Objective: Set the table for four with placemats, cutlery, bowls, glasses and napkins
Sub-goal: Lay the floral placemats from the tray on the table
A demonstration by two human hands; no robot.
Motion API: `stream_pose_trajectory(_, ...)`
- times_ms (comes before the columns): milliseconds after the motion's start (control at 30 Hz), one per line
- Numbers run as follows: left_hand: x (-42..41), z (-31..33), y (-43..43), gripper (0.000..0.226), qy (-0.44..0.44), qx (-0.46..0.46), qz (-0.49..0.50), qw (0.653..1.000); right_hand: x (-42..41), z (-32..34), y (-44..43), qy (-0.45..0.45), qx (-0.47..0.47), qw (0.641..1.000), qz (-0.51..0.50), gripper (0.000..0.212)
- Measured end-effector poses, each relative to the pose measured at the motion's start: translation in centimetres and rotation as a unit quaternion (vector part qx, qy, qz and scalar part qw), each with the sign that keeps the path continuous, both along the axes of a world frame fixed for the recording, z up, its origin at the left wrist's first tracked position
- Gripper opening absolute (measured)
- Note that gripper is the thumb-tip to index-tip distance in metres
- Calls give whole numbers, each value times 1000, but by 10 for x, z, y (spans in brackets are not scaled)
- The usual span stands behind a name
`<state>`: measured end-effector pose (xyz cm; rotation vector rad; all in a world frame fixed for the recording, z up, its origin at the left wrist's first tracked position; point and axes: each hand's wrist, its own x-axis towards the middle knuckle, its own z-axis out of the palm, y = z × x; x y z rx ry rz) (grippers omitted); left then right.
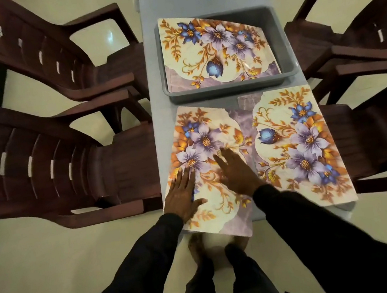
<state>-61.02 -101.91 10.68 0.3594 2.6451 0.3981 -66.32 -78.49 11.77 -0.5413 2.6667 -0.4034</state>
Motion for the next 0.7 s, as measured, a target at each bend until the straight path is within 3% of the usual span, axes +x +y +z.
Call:
stream_pose_trajectory(133, 4, 5, 17, 104, 0, 2, 77, 997, 61, -10, -10, 13, -21, 999, -47, 89)
stream_pose_trajectory(233, 5, 7, 16, 100, -4, 17, 81, 997, 84, -20, -7, 0, -4, 999, -44, 94)
stream_pose_trajectory(467, 39, 2, -27, 91, 12, 63, -59, 996, 74, -11, -15, -12, 37, 999, -16, 97)
stream_pose_trajectory(700, 57, 10, -52, 98, 1, 69, -102, 992, 68, -4, -25, -34, 64, 997, 0, 101)
